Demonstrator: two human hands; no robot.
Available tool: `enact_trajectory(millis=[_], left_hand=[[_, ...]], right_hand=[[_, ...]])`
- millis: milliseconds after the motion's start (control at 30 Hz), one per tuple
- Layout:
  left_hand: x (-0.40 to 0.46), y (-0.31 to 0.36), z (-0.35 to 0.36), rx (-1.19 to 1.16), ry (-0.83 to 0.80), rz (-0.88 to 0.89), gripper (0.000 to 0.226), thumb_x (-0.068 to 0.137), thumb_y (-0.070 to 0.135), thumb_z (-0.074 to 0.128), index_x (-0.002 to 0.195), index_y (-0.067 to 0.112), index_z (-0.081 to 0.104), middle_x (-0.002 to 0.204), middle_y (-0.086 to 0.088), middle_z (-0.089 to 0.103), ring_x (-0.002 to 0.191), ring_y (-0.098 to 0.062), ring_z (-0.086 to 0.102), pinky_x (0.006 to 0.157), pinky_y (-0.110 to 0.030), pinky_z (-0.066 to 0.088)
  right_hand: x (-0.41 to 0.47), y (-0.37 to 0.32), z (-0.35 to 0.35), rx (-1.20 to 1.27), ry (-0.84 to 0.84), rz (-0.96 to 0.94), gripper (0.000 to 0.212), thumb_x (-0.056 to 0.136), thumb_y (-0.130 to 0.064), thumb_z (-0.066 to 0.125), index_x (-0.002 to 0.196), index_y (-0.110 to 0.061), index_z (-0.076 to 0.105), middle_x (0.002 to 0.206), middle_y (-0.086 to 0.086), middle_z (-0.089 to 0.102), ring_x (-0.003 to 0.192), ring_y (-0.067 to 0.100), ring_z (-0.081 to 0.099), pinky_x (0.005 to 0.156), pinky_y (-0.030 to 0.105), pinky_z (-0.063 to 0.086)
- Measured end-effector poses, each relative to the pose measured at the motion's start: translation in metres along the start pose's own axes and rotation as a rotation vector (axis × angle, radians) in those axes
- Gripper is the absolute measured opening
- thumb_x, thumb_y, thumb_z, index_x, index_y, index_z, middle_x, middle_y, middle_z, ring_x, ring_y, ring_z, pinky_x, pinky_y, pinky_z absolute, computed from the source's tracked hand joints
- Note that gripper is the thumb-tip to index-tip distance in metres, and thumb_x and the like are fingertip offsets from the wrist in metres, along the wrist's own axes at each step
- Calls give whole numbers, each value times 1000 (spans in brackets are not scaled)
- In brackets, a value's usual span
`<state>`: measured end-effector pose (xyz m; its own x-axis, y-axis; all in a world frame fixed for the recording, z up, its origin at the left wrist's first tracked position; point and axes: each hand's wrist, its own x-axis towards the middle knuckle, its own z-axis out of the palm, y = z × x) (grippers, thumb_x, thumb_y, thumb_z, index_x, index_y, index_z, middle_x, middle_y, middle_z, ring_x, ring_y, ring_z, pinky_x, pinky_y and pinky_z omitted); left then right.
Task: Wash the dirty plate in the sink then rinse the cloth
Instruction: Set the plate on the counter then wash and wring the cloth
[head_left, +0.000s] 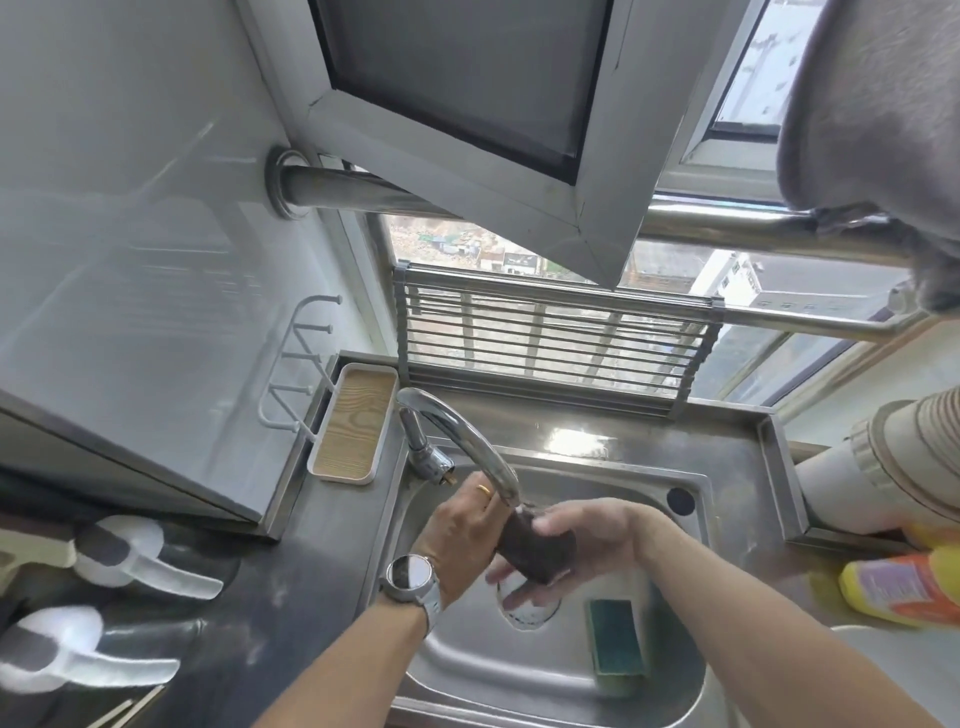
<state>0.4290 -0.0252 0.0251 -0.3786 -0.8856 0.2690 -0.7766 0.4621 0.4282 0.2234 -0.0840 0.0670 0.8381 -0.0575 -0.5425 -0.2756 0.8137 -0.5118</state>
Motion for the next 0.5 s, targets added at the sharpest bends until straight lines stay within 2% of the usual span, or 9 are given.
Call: enact_trajectory(millis=[67,100,133,200,267,333,400,433,500], left_hand=[[1,-2,1,21,-33,61,48,80,6,63,123,14,45,103,-16,67,82,-31,68,63,-42,63],[2,-2,1,49,-16,99,41,81,8,58,120,13,47,97,-15,68,80,-30,68,62,-40,62],[3,-2,2,96,14,152,34,82,11,54,116,11,51,89,-13,68,76,-27,67,60,-37,62],[4,-1,4,200,52,220,21,79,12,55,99,11,62,74,-8,66,65,-24,64,54,-32,58],[6,0,3,289,-51,168,7,69,13,69,76,14,66,64,-4,62,54,-23,60,45,-30,53],[5,6,3,305,-265,9,22,62,25,83,73,16,66,63,-3,65,53,-24,65,44,-26,50],[10,24,-5,309,-448,-166,20,77,34,74,88,18,69,80,-5,74,74,-29,74,59,-31,54],[11,32,-6,332,-532,-231,20,83,33,67,95,17,70,91,-6,76,86,-30,74,68,-33,55],[12,42,-2,359,-609,-279,19,86,28,61,98,17,71,100,-7,77,96,-30,74,76,-34,55]], right_hand=[[14,-6,0,-135,-97,83,53,95,-20,62,142,-7,42,146,22,48,107,27,68,71,18,57],[22,-7,1,-212,-102,119,48,93,-16,64,138,-9,48,137,17,57,89,18,70,58,14,52],[29,-6,3,-302,-71,149,40,91,-14,67,130,-10,56,123,12,67,74,12,67,52,13,47],[38,-1,9,-490,91,153,24,80,-17,79,102,-13,71,87,6,70,58,11,57,51,18,44],[40,4,13,-656,292,121,22,67,-22,86,73,-19,65,66,5,62,53,16,53,48,25,43],[40,7,14,-887,525,131,27,62,-28,85,71,-24,61,71,5,67,60,20,60,53,31,52],[40,10,17,-1195,692,147,30,57,-37,80,77,-21,64,79,3,72,71,22,68,63,34,59],[41,14,17,-1317,742,154,31,58,-41,76,76,-19,65,77,2,72,70,23,68,62,35,60],[43,25,15,-1499,818,128,32,63,-46,66,76,-16,64,72,4,69,66,26,65,61,35,59]])
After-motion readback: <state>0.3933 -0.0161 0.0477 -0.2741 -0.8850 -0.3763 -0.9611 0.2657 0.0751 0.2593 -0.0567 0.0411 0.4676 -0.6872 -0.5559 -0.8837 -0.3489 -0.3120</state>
